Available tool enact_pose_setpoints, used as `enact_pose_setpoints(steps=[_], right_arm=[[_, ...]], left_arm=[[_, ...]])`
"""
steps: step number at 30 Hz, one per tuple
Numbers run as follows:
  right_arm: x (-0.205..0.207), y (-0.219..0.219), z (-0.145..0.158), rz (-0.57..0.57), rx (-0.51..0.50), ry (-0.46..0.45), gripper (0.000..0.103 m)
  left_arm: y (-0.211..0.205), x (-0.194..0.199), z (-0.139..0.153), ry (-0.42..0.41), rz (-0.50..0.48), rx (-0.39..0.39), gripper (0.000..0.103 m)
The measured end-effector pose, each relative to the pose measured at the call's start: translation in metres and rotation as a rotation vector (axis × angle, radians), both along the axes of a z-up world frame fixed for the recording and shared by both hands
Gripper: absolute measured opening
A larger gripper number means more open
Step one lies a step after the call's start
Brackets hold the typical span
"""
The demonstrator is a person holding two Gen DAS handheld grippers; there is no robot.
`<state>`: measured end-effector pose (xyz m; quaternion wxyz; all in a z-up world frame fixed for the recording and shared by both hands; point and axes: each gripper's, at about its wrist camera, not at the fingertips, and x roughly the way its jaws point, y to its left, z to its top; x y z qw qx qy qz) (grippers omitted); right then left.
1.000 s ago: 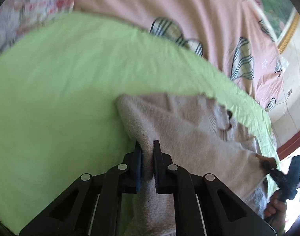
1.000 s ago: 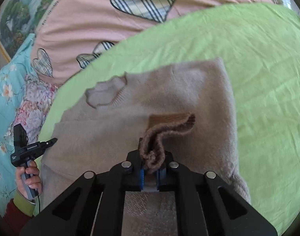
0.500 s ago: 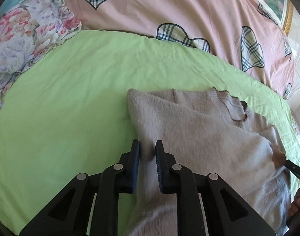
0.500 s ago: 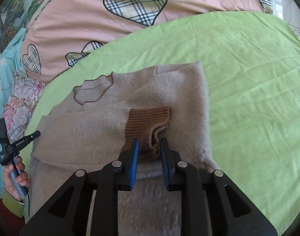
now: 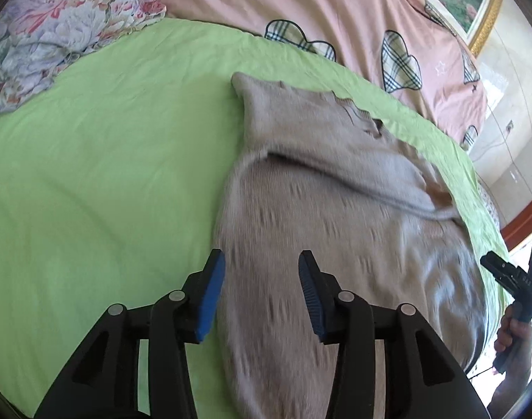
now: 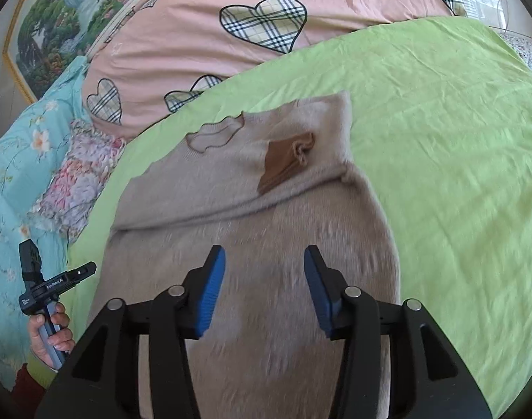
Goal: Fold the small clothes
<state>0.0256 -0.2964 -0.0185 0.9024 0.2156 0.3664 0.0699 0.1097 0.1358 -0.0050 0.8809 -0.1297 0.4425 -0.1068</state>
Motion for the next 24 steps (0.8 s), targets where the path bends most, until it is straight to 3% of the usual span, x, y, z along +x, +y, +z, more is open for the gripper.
enact_pose_setpoints(steps=[3, 5, 12, 15, 17, 21, 24], right_arm=[[-0.019, 0.000, -0.002, 0.005, 0.004, 0.000, 0.049], [-0.032, -0.001, -0.002, 0.005, -0.004, -0.002, 0.049], [-0.076, -0.007, -0.005, 0.028, -0.032, -0.017, 0.058], [-0.091, -0.009, -0.010, 0.048, -0.033, -0.013, 0.059], [-0.101, -0.011, -0.013, 0.062, -0.027, -0.012, 0.059], [-0.124, -0.016, -0.015, 0.077, -0.053, -0.013, 0.060], [-0.140, -0.022, -0.021, 0.085, -0.076, 0.006, 0.061]], left_arm=[[0.004, -0.025, -0.006, 0.020, 0.003, -0.015, 0.050], [0.007, -0.040, -0.012, 0.046, 0.003, -0.027, 0.061], [0.003, -0.096, -0.026, 0.071, -0.032, -0.042, 0.064], [-0.010, -0.113, -0.027, 0.054, -0.093, 0.005, 0.057], [-0.015, -0.123, -0.028, 0.056, -0.136, 0.053, 0.025], [-0.010, -0.140, -0.034, 0.101, -0.188, -0.019, 0.024], [-0.013, -0.148, -0.042, 0.145, -0.238, -0.058, 0.033]])
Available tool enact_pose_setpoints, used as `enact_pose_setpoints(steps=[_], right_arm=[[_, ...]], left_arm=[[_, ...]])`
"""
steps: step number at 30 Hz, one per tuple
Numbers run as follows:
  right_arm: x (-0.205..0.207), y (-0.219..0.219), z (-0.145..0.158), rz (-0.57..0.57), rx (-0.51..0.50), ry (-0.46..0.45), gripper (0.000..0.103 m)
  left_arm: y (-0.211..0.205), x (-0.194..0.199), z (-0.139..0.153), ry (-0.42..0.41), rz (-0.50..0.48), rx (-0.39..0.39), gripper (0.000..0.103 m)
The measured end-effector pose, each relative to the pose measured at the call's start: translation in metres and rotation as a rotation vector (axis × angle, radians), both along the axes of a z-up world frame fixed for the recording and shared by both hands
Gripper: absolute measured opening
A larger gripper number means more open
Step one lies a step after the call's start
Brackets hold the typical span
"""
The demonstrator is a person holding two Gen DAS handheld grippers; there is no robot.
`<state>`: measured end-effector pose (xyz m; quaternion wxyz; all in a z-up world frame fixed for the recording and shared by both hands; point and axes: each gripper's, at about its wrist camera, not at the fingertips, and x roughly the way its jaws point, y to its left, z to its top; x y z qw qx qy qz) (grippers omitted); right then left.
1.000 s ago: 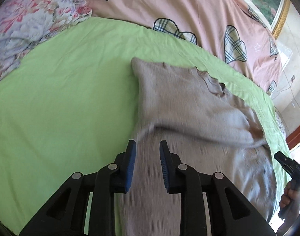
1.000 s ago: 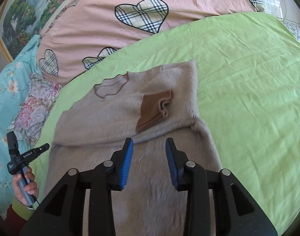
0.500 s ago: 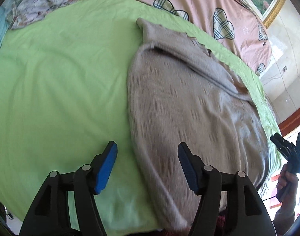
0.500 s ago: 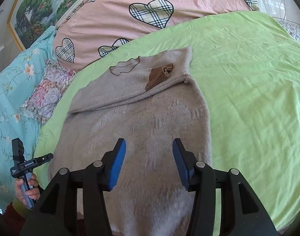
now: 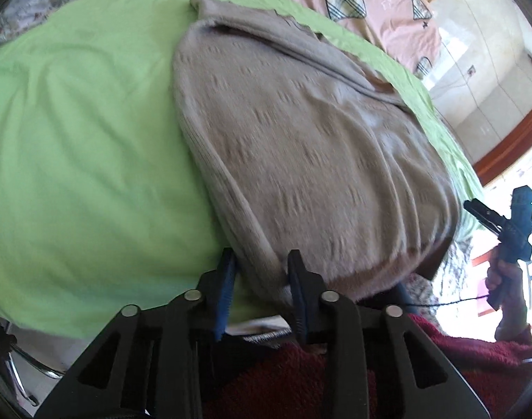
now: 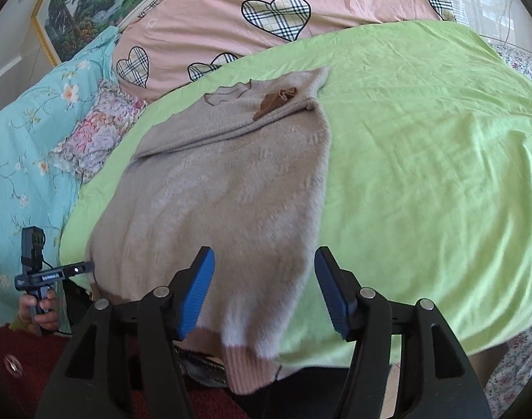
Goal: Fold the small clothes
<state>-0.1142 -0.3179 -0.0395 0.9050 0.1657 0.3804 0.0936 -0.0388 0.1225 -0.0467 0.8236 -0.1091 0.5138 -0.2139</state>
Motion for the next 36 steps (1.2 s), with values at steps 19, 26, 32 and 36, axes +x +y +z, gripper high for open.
enact_pose_setpoints(steps=[19, 26, 32, 36], right_arm=[[-0.019, 0.011, -0.065, 0.145, 0.113, 0.127, 0.062], [-0.018, 0.038, -0.069, 0.272, 0.170, 0.098, 0.015], [-0.047, 0.012, -0.026, 0.334, 0.257, -0.032, 0.011], [-0.048, -0.010, -0.003, 0.294, 0.386, -0.150, 0.010]], left_arm=[[-0.025, 0.007, -0.032, 0.154, -0.108, -0.026, 0.044], [-0.035, -0.004, -0.025, 0.074, -0.178, 0.022, 0.010], [-0.018, -0.026, 0.009, -0.058, -0.199, -0.083, 0.008], [-0.006, -0.022, 0.034, -0.114, -0.141, -0.221, 0.008]])
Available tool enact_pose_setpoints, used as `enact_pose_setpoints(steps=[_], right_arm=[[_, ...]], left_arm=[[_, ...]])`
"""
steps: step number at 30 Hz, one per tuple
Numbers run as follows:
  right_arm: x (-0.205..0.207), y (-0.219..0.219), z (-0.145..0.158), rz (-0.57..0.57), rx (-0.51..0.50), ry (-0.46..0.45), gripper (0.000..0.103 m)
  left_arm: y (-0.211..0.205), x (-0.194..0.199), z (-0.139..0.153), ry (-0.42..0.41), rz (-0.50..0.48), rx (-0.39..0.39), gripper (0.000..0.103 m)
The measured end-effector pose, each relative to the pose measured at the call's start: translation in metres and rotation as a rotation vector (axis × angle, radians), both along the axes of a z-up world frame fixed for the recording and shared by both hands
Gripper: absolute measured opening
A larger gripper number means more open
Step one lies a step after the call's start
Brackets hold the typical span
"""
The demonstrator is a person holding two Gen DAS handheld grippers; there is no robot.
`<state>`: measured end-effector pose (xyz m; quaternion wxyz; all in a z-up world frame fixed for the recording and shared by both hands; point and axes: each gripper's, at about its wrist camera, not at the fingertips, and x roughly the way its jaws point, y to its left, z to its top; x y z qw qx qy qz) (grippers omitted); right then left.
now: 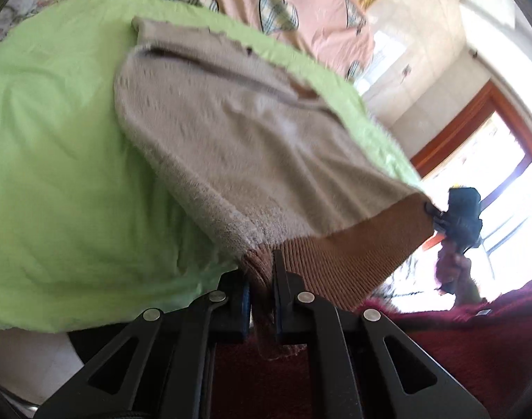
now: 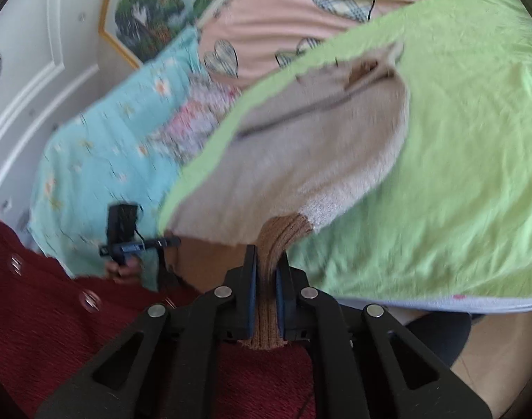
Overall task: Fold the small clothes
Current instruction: 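Lift the hem with both tools and fold it toward the collar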
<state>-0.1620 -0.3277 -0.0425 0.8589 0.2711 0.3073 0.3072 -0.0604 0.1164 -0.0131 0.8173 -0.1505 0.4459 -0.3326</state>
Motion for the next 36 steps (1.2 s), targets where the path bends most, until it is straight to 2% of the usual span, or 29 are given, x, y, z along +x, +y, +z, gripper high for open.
enact_pose_setpoints(steps=[4, 8, 13, 19, 25, 30, 36], right_arm=[[0.013, -0.004, 0.017, -0.015, 0.096, -0.063, 0.010], [0.031, -0.004, 0.037, -0.050, 0.136, -0.122, 0.010], [0.067, -0.016, 0.057, -0.137, 0.157, -0.176, 0.009], [0.142, -0.022, 0.079, -0.228, 0.112, -0.196, 0.009], [0.230, -0.037, 0.080, -0.357, 0.082, -0.106, 0.009], [0.294, -0.037, 0.068, -0.416, 0.009, -0.046, 0.009], [0.351, -0.039, 0.044, -0.455, -0.033, 0.049, 0.009]], left_arm=[[0.005, 0.010, 0.031, -0.082, 0.058, -0.067, 0.008], [0.010, 0.027, 0.054, -0.139, 0.120, -0.114, 0.007], [0.012, 0.075, 0.075, -0.211, 0.143, -0.181, 0.007], [0.008, 0.154, 0.102, -0.300, 0.195, -0.187, 0.007], [-0.004, 0.251, 0.102, -0.277, 0.234, -0.169, 0.007], [-0.017, 0.313, 0.078, -0.214, 0.264, -0.118, 0.007], [-0.016, 0.368, 0.048, -0.143, 0.300, -0.104, 0.007]])
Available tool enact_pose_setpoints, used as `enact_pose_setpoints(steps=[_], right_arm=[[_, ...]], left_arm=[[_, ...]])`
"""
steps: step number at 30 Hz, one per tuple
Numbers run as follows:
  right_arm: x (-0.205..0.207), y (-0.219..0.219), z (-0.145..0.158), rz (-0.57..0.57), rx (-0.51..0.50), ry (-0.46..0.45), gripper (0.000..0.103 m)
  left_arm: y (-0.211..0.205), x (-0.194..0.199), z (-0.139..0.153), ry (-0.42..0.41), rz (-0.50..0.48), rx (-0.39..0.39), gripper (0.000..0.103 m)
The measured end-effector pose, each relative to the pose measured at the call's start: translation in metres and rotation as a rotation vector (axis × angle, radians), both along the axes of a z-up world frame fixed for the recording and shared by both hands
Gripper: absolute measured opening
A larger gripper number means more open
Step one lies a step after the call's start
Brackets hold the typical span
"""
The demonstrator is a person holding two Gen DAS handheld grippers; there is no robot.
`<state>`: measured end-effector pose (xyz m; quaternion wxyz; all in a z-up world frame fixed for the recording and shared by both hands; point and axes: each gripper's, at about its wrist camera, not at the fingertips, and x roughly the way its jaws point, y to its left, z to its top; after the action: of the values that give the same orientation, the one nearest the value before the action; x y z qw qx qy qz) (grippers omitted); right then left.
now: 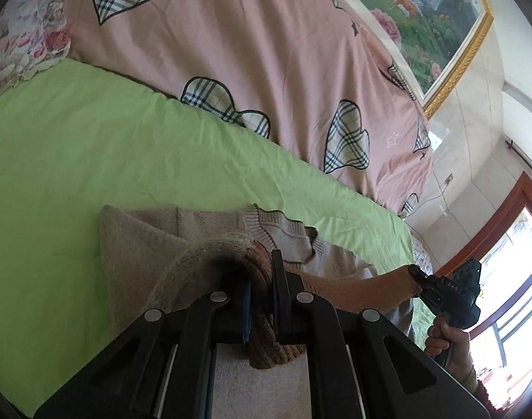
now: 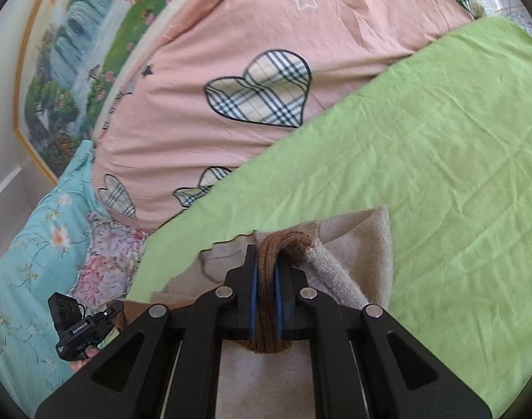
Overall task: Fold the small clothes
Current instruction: 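Lift the hem with both tools and fold it toward the collar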
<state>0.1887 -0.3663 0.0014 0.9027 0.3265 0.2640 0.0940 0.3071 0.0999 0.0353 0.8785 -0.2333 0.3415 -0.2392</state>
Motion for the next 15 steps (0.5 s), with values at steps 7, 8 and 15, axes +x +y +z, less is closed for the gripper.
enact_pose_setpoints(steps=[7, 8, 15], right_arm=[[0.031, 0.004, -0.030, -0.015, -0.052, 0.105, 0.009], [0.035, 0.005, -0.034, -0.014, -0.071, 0.131, 0.011], [-0.007, 0.018, -0.016, 0.005, -0.155, 0.059, 0.016]], left_arm=[[0.001, 0.031, -0.044, 0.102, 0.037, 0.009, 0.009], [0.001, 0.033, -0.050, 0.124, 0.041, 0.012, 0.012], [-0.008, -0.022, -0.036, 0.101, -0.088, -0.020, 0.037]])
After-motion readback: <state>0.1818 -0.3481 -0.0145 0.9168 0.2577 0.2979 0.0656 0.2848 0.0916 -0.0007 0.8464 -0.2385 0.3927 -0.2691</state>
